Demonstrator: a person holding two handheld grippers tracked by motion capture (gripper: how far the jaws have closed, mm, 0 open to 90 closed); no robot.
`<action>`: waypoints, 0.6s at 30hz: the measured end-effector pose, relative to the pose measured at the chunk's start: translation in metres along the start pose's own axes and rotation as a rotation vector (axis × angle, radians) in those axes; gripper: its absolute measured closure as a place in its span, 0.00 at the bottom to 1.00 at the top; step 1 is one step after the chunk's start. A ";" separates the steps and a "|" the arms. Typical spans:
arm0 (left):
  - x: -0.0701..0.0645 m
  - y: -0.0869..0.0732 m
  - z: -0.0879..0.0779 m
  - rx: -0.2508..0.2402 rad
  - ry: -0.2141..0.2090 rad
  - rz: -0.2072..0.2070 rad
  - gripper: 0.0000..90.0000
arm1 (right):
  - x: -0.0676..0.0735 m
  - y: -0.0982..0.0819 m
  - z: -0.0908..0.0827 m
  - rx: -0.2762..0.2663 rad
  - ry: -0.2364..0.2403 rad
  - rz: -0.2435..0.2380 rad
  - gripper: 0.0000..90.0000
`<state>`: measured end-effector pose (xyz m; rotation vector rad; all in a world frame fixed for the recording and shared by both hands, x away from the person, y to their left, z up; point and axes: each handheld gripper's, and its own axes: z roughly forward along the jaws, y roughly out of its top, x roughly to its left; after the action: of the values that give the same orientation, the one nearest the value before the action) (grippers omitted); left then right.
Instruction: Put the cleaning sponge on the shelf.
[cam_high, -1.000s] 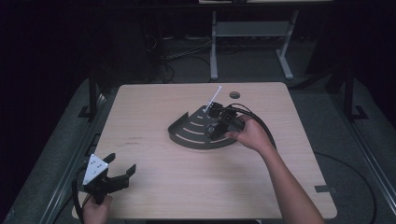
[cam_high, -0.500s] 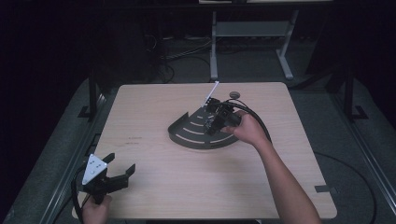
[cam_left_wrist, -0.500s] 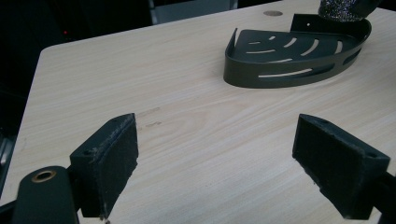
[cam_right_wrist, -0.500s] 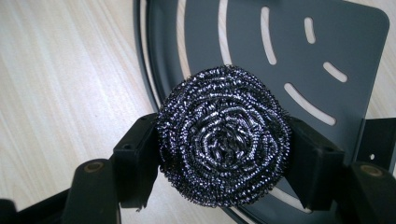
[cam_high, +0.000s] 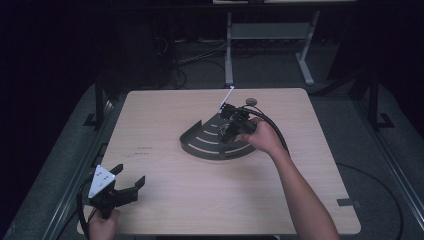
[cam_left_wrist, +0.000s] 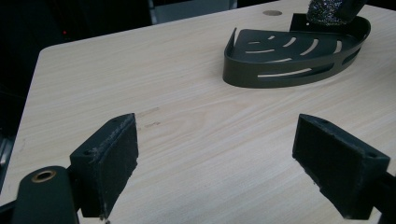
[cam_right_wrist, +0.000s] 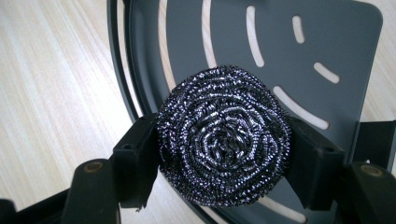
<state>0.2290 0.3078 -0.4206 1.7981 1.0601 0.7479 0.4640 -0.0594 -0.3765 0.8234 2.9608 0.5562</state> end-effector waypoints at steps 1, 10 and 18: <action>0.000 0.000 0.000 0.000 0.000 0.000 0.15 | -0.001 0.000 0.001 0.002 0.000 0.002 0.37; 0.000 0.000 0.000 0.000 -0.001 0.002 0.15 | -0.007 0.003 0.012 0.013 -0.009 0.020 0.36; 0.000 0.000 0.000 0.002 -0.001 0.002 0.15 | -0.012 0.004 0.023 0.016 -0.005 0.038 0.36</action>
<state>0.2287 0.3076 -0.4205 1.8014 1.0586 0.7477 0.4789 -0.0542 -0.3977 0.8830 2.9543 0.5325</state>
